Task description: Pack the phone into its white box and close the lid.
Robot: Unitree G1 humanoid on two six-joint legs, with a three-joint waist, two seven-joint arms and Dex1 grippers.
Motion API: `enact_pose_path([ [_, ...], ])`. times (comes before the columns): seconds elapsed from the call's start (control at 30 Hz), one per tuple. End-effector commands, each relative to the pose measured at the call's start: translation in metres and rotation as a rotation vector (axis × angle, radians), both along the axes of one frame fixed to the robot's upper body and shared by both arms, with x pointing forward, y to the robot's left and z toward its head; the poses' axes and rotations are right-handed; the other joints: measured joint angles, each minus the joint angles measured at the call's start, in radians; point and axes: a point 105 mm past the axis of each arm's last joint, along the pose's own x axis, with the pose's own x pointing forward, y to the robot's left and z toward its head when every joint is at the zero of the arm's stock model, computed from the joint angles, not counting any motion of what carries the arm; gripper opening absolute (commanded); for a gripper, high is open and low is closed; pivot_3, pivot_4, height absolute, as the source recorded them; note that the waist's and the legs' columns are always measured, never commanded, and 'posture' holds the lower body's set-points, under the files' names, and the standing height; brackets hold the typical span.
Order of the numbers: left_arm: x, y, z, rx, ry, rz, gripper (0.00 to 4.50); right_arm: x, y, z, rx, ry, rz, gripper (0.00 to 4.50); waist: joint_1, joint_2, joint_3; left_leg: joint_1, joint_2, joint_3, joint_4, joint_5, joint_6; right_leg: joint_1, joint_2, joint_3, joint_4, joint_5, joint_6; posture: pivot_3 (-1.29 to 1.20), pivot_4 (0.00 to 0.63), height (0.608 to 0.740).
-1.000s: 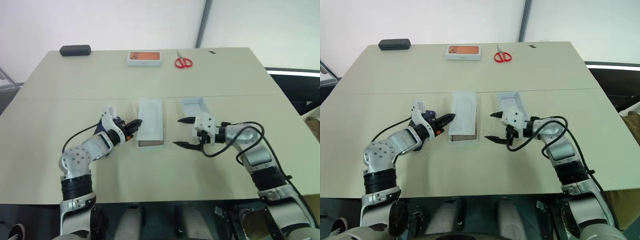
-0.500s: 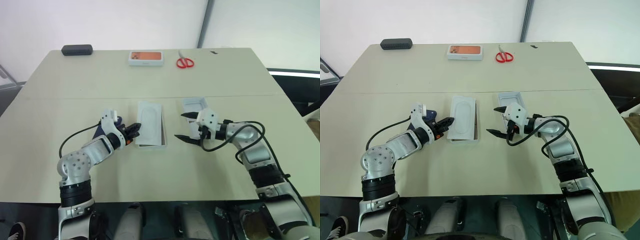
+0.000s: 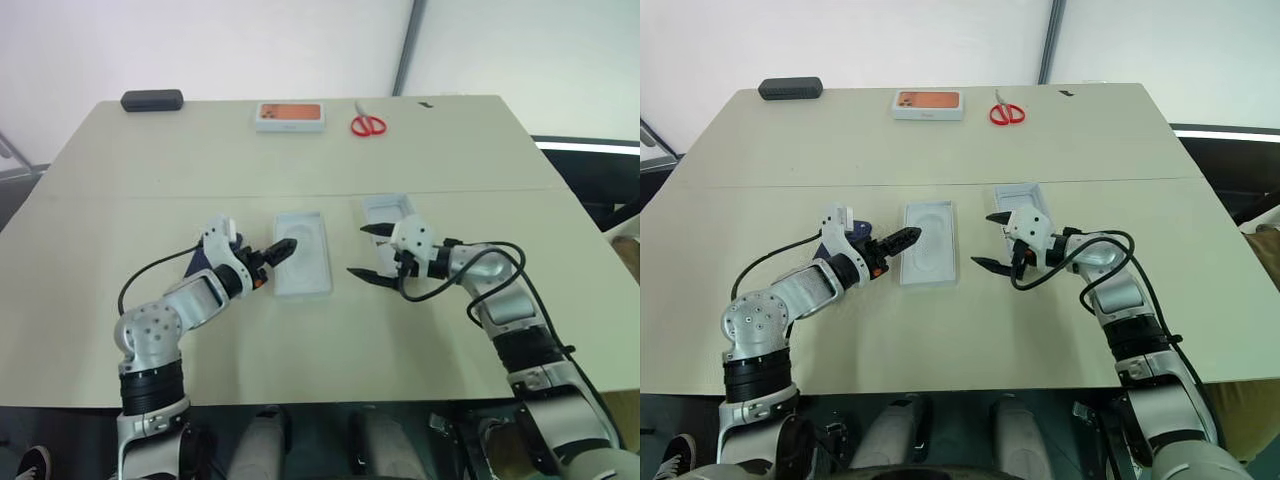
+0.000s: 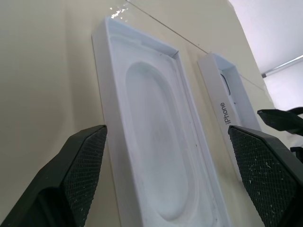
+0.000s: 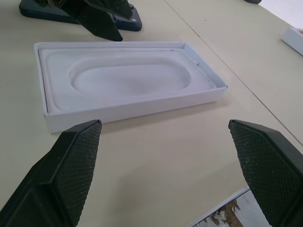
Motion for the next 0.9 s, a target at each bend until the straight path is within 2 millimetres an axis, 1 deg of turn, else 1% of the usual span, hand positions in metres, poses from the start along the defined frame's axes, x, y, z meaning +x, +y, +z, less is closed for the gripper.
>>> enact_pose_path([
  [0.03,-0.005,-0.004,0.025,0.006,-0.108,-0.053,4.44,0.002,0.009,0.021,0.068,-0.047,0.016,4.5,-0.001,0.0,0.0,0.0,0.0,0.0,0.0,0.0,0.0,0.0,0.0,0.0,0.0,0.0,0.0,0.0,0.15,0.74],
  [0.13,-0.003,0.01,0.033,0.045,-0.172,-0.032,4.44,0.001,0.018,0.031,0.125,-0.039,0.031,4.5,-0.002,0.0,0.0,0.0,0.0,0.0,0.0,0.0,0.0,0.0,0.0,0.0,0.0,0.0,0.0,0.0,0.15,0.74],
  [0.17,-0.002,0.016,0.035,0.047,-0.189,-0.019,4.49,0.001,0.022,0.034,0.149,-0.028,0.034,4.25,-0.003,0.0,0.0,0.0,0.0,0.0,0.0,0.0,0.0,0.0,0.0,0.0,0.0,0.0,0.0,0.0,0.15,0.74],
  [0.23,0.001,0.03,0.041,0.113,-0.264,0.019,4.5,-0.003,0.032,0.035,0.153,-0.033,0.059,3.65,-0.003,0.0,0.0,0.0,0.0,0.0,0.0,0.0,0.0,0.0,0.0,0.0,0.0,0.0,0.0,0.0,0.15,0.74],
  [0.3,0.004,0.044,0.038,0.182,-0.283,0.053,4.5,-0.002,0.045,0.039,0.165,-0.062,0.055,2.67,-0.002,0.0,0.0,0.0,0.0,0.0,-0.001,0.0,0.0,-0.001,0.0,0.0,0.0,0.0,0.0,0.0,0.15,0.74],
  [0.37,0.006,0.056,0.03,0.21,-0.266,0.083,4.5,-0.002,0.057,0.04,0.162,-0.086,0.06,1.65,-0.002,0.0,0.0,0.0,0.0,0.0,-0.001,0.0,0.0,-0.001,0.0,0.0,0.0,0.0,0.0,0.0,0.15,0.74],
  [0.4,0.006,0.062,0.027,0.242,-0.265,0.099,4.5,-0.002,0.063,0.038,0.149,-0.095,0.066,1.18,-0.002,0.0,0.0,0.0,0.0,0.0,-0.002,0.0,0.0,-0.001,0.0,0.0,0.0,0.0,0.0,0.0,0.15,0.74],
  [0.43,0.006,0.065,0.026,0.267,-0.275,0.107,4.5,-0.001,0.068,0.035,0.13,-0.102,0.067,0.59,-0.002,0.0,0.0,0.0,0.0,0.0,-0.002,0.0,0.0,-0.001,0.0,0.0,0.0,0.0,0.0,0.0,0.15,0.74],
  [0.47,0.004,0.068,0.025,0.258,-0.272,0.108,4.5,0.001,0.075,0.029,0.094,-0.113,0.059,0.08,-0.002,0.0,0.0,0.0,0.0,0.0,-0.002,0.0,0.0,-0.001,0.0,0.0,0.0,0.0,0.0,0.0,0.15,0.74],
  [0.57,0.003,0.078,0.025,0.252,-0.277,0.131,4.5,0.007,0.094,0.016,0.023,-0.113,0.049,0.03,-0.001,0.0,0.0,0.0,0.0,-0.001,-0.002,0.0,0.0,-0.002,0.0,0.0,0.0,0.0,0.0,0.0,0.15,0.74],
  [0.63,0.005,0.085,0.024,0.274,-0.278,0.153,4.5,0.012,0.106,0.012,-0.012,-0.116,0.037,0.03,-0.002,0.0,0.0,0.0,0.0,-0.001,-0.002,0.0,0.0,-0.002,-0.001,0.0,0.0,0.0,0.0,0.0,0.15,0.74],
  [0.73,0.006,0.086,0.023,0.252,-0.266,0.16,4.5,0.016,0.118,0.006,-0.056,-0.12,0.038,0.03,-0.002,0.0,0.0,0.0,0.0,-0.002,-0.002,0.0,-0.001,-0.003,-0.001,0.0,0.0,0.0,-0.001,0.0,0.15,0.74],
  [0.8,0.006,0.085,0.024,0.238,-0.265,0.159,4.5,0.018,0.117,-0.007,-0.158,-0.143,0.049,0.03,-0.001,0.0,0.0,-0.001,0.0,-0.002,-0.002,0.0,-0.001,-0.003,-0.001,0.0,0.0,0.0,-0.001,0.0,0.15,0.74],
  [0.9,0.006,0.081,0.024,0.241,-0.269,0.154,4.5,0.023,0.108,-0.024,-0.273,-0.152,0.045,0.03,-0.001,0.0,0.0,-0.001,0.0,-0.002,-0.002,0.0,-0.001,-0.002,-0.002,0.0,0.0,0.0,0.0,0.0,0.15,0.74],
])
